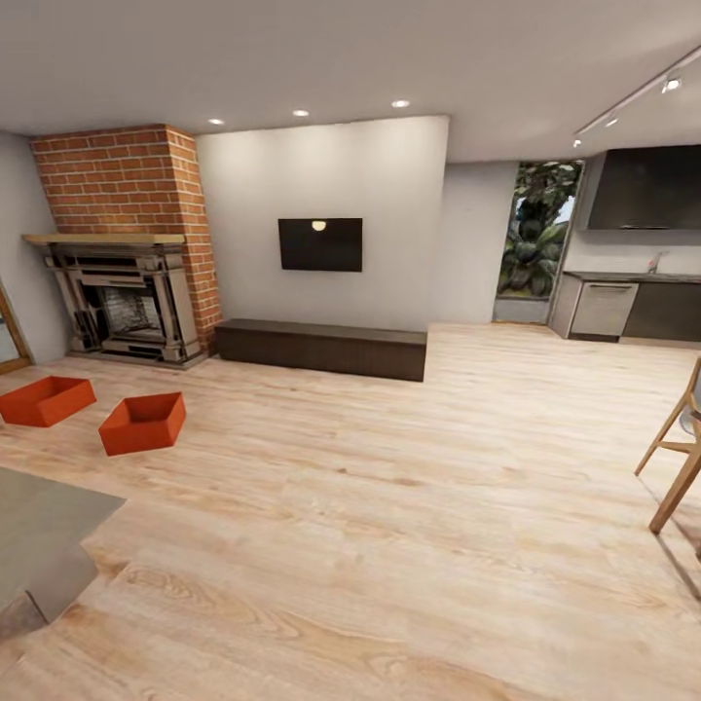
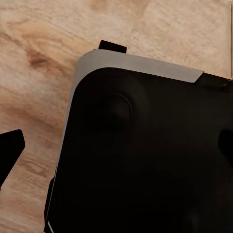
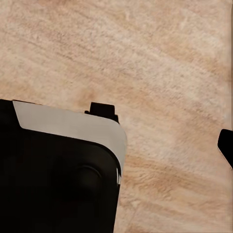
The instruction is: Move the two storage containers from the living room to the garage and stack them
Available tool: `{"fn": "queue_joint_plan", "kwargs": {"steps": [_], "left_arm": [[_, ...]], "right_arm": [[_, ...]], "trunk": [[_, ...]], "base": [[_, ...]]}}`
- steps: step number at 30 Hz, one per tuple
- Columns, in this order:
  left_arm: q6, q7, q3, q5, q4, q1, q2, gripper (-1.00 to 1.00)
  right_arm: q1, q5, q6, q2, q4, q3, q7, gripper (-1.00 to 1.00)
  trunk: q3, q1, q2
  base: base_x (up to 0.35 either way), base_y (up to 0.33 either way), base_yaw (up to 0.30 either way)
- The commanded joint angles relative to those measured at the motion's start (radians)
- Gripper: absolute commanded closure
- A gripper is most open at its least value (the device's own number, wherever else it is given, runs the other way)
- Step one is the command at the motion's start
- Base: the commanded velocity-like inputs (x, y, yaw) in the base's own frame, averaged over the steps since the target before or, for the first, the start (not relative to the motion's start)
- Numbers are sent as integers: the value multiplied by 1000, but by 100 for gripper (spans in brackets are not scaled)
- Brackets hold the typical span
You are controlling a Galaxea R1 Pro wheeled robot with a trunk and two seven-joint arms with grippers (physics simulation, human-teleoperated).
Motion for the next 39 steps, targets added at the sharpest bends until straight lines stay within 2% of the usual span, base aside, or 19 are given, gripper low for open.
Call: {"fn": "queue_joint_plan", "kwargs": {"steps": [1,26,33,39], "left_arm": [[3,0,0,6,-1,0,0,-100],[3,0,2,6,-3,0,1,-100],[3,0,1,6,-3,0,0,-100],[3,0,0,6,-3,0,1,-100]], "right_arm": [[-1,8,-5,0,3,3,-4,-100],[-1,8,5,-5,3,3,-3,-100],[-1,8,6,3,3,2,-2,-100],[-1,0,-6,-12,3,-3,4,-100]], "trunk": [[-1,1,0],[-1,1,0],[-1,1,0],[-1,1,0]], "base": [[324,0,0],[324,0,0],[324,0,0],[324,0,0]]}}
